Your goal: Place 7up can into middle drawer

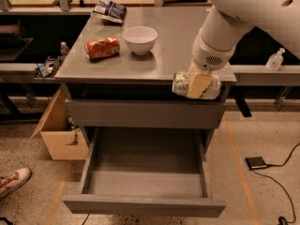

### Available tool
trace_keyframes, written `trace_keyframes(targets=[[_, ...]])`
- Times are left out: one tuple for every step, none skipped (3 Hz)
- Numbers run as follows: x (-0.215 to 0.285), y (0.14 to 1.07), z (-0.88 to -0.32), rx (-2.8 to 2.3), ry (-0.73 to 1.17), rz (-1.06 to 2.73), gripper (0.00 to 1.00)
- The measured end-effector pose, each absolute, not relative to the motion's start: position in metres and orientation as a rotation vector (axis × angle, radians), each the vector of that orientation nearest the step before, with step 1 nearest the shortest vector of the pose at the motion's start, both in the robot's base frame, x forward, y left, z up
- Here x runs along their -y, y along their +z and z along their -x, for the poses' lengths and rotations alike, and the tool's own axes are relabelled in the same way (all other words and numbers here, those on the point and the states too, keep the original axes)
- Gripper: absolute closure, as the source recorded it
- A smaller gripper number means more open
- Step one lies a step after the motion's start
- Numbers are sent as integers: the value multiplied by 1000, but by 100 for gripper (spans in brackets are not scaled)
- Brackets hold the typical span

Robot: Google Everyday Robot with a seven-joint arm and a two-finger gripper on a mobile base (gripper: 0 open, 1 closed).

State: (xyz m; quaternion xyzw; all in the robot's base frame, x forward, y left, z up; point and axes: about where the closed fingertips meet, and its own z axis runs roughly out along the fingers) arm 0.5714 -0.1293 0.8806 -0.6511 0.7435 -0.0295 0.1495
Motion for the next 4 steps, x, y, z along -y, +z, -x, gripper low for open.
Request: trace_keyframes(targets=[[129, 880, -572, -2136, -85, 1872, 100], [125, 861, -567, -2157, -56, 1887, 100], [110, 812, -544, -2189, 48, 1874, 100], [86, 742, -518, -2218, 125, 1858, 100]])
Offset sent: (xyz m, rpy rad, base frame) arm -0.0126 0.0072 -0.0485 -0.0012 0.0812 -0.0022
